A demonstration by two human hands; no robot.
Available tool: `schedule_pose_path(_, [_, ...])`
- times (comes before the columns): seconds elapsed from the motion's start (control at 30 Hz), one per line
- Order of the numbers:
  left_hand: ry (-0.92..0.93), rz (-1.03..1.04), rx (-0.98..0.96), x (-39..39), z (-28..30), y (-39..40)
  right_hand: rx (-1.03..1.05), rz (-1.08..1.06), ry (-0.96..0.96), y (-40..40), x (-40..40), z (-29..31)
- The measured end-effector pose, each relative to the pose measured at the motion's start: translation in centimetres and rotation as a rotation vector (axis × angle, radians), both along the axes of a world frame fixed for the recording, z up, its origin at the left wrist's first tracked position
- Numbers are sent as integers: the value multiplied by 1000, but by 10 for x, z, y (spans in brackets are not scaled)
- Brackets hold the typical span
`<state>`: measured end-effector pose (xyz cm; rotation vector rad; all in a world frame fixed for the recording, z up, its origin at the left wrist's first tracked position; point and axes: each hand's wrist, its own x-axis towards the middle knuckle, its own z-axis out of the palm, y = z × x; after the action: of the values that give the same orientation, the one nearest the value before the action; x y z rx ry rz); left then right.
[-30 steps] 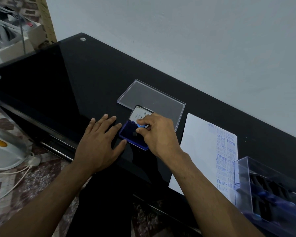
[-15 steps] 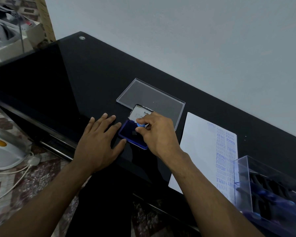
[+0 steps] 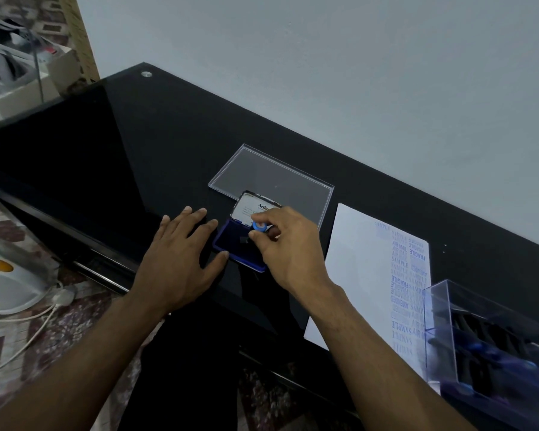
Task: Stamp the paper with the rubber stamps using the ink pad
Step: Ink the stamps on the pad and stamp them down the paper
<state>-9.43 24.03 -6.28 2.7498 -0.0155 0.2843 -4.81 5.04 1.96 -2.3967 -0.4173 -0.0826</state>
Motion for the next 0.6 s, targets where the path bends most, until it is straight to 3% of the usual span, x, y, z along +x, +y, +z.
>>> schedule_pose_path(0.3, [-93,-107,-73,21,27,-61,180,-172,-54,-68,-3,15])
schedule_pose_path(0.6, [-62,-230,-140,43,35,-136,164,-364,-74,-146,1,13])
